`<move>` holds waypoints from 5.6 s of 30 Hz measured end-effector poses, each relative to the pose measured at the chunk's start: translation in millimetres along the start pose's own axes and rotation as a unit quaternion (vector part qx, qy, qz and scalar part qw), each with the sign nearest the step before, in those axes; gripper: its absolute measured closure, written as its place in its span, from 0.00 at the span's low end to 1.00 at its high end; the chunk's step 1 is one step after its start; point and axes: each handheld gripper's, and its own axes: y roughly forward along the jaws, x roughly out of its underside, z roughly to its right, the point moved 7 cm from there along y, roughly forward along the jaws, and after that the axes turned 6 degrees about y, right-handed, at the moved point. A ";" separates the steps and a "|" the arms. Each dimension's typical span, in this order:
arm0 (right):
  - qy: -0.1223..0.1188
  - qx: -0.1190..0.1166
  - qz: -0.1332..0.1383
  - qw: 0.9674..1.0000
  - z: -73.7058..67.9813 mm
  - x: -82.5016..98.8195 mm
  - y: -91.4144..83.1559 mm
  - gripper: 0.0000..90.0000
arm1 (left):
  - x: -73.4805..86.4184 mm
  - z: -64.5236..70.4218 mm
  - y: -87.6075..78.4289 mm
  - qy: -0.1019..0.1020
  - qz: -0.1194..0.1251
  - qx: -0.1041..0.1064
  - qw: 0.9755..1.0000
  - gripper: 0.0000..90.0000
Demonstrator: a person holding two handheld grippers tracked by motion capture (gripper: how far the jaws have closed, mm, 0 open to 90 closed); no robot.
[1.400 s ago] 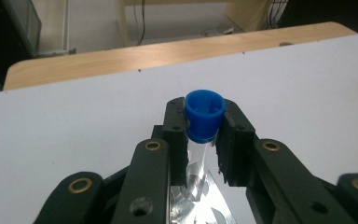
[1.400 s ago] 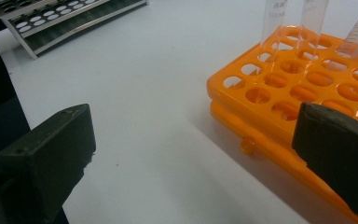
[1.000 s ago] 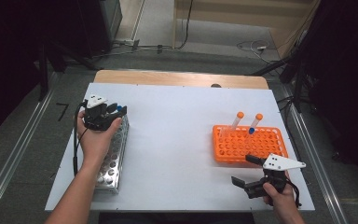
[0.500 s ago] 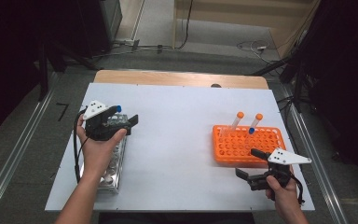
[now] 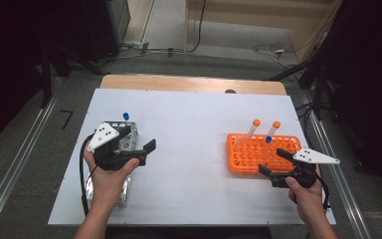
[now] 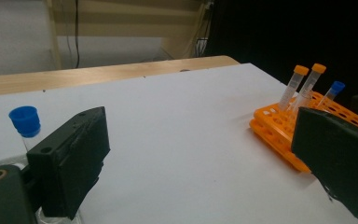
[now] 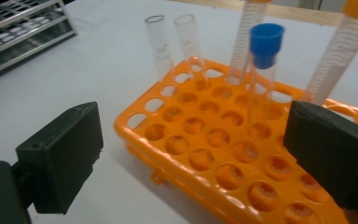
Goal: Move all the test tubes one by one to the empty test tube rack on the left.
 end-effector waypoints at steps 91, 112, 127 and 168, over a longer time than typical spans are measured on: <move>-0.053 -0.110 -0.001 0.993 -132.2 2.2 55.8 0.83 | 26.8 112.9 35.7 0.058 -0.034 0.165 0.984 0.23; -0.103 -0.156 -0.033 0.982 -179.0 15.6 66.4 0.83 | 35.0 145.8 48.9 0.095 -0.054 0.229 0.967 0.80; -0.103 -0.166 -0.029 0.980 -176.0 13.7 64.4 0.74 | 32.8 140.4 46.7 0.101 -0.051 0.217 0.970 0.84; -0.048 -0.066 -0.004 0.997 -62.5 13.3 7.5 0.02 | -1.0 45.1 7.5 0.058 -0.007 0.089 0.994 0.85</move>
